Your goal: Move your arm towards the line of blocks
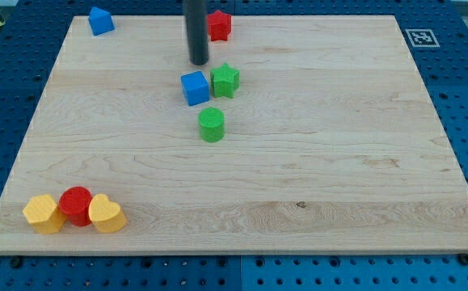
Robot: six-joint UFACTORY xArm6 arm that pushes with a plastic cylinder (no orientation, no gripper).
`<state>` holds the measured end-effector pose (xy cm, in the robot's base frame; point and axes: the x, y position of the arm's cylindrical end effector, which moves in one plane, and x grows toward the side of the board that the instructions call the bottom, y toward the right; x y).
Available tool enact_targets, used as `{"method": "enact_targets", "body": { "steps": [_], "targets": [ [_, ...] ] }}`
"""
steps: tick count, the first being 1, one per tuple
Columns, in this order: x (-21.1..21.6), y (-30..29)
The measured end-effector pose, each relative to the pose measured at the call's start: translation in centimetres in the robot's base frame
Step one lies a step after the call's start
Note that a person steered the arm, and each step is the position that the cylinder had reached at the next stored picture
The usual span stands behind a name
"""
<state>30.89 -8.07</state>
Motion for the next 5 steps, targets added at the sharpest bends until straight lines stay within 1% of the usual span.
{"method": "enact_targets", "body": {
  "steps": [1,2,3,4,5],
  "targets": [
    [0.6,-2.5],
    [0.6,-2.5],
    [3.4,-2.9],
    [8.4,-8.4],
    [12.5,-17.8]
  ]
}}
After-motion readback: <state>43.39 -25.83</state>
